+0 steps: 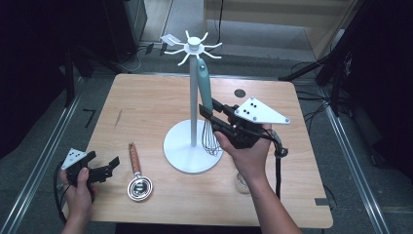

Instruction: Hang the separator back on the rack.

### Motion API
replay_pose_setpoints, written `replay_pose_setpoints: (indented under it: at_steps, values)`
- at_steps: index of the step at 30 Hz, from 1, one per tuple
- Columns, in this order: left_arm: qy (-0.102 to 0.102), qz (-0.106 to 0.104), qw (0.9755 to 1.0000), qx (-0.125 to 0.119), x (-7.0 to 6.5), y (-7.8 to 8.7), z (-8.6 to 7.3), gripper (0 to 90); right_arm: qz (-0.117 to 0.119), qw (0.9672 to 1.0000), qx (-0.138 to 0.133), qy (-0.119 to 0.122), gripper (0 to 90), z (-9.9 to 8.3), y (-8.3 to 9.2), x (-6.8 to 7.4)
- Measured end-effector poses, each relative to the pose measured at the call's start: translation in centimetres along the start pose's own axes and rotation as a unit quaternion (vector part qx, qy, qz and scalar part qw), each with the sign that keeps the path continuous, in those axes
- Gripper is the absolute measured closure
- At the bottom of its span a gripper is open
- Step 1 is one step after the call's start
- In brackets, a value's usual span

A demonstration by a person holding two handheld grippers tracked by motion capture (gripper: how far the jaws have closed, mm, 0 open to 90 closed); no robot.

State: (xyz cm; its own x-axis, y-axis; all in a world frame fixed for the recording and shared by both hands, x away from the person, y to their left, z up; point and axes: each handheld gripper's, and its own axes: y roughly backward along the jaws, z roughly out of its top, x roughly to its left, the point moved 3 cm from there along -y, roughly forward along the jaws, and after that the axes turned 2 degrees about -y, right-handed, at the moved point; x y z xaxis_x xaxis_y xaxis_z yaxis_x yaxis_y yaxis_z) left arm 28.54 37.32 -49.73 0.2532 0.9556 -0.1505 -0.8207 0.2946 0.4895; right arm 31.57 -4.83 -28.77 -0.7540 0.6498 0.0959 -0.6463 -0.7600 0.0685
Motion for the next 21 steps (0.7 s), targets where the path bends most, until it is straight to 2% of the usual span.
replay_pose_setpoints:
  at_steps: [3,5,8,10,11,15,21]
  values:
    - [0.001,-0.001,1.0000,0.000,0.0,0.0,0.0,0.0,0.001,1.0000,0.002,-0.005,67.6,0.0,0.1,-0.1]
    - [0.000,0.001,1.0000,0.000,0.0,0.0,0.0,0.0,-0.001,1.0000,-0.001,-0.001,67.5,0.1,0.1,-0.4]
    - [0.000,0.001,1.0000,0.000,0.0,0.0,0.0,0.0,0.001,1.0000,-0.003,-0.004,70.8,0.1,0.2,-0.7]
    - [0.000,0.000,1.0000,0.000,0.0,0.0,0.0,0.0,-0.003,1.0000,-0.007,-0.004,79.7,0.1,0.4,-1.1]
    - [0.000,0.000,1.0000,0.000,0.0,0.0,0.0,0.0,-0.003,1.0000,-0.007,-0.004,79.7,0.1,0.4,-1.1]
    - [0.000,0.001,1.0000,0.000,0.0,0.0,0.0,0.0,-0.011,0.9998,-0.013,-0.004,90.0,0.3,0.4,-1.7]
    - [0.001,0.000,1.0000,0.000,0.0,0.0,0.0,0.0,-0.022,0.9993,-0.029,0.004,90.0,1.5,-0.1,-2.2]
